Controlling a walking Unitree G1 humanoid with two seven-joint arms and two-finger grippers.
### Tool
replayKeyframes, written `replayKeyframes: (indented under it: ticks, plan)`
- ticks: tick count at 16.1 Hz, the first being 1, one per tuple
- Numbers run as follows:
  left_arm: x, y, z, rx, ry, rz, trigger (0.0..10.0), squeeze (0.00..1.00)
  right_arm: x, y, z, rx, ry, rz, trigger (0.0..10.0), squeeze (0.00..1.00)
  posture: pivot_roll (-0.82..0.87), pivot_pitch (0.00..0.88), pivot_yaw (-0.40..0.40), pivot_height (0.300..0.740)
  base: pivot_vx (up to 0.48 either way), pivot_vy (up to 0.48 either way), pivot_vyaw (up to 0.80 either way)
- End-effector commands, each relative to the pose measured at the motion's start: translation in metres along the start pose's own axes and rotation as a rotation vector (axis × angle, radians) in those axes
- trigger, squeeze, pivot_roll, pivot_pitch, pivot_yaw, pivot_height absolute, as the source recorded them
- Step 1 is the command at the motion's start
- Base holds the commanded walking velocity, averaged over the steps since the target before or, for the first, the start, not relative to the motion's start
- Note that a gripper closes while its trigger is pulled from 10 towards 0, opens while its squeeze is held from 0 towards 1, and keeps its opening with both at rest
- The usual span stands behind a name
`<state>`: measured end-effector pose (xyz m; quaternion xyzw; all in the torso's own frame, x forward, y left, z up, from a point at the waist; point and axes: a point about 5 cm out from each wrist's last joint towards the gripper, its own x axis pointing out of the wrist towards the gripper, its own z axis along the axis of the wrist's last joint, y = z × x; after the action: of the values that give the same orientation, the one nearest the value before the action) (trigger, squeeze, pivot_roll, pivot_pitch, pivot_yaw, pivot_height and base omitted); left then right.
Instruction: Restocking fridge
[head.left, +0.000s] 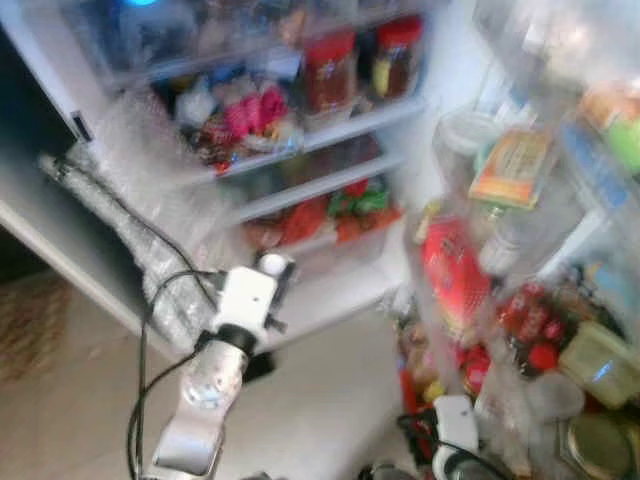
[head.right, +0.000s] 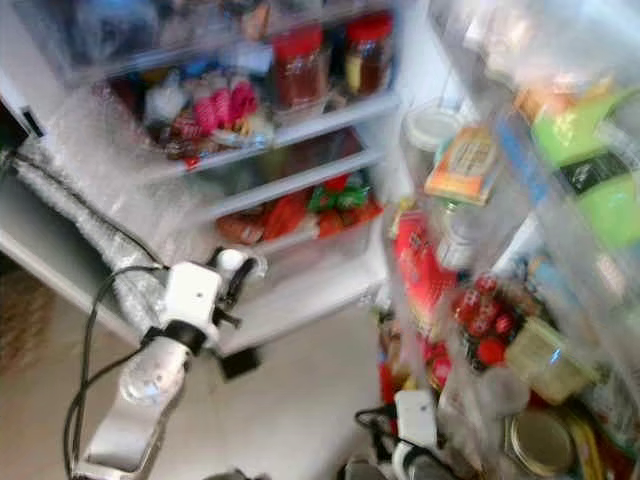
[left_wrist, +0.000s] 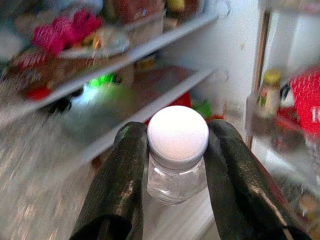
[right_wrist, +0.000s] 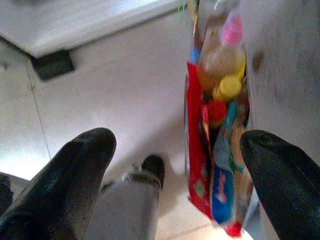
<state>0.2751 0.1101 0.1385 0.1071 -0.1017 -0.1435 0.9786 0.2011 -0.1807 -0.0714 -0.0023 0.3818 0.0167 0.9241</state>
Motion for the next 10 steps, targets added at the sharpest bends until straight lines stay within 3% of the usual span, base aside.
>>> replayKeyframes:
  ticks: [1,10]
  plan:
    - [-0.0028,0.008,-0.0005,0.016,0.0,0.021,10.0,0.0,-0.001,0.0006,-0.0043,0.015,0.014,-0.008,10.0,0.0,-0.04,0.203,0.009,0.74,0.3,0.0,0.0]
    - [-0.0004,0.0102,0.0003,0.019,-0.002,0.029,10.0,0.0,-0.0007,0.0025,-0.0045,0.027,0.018,-0.005,10.0,0.0,-0.04,0.242,0.009,0.74,0.299,0.0,0.0]
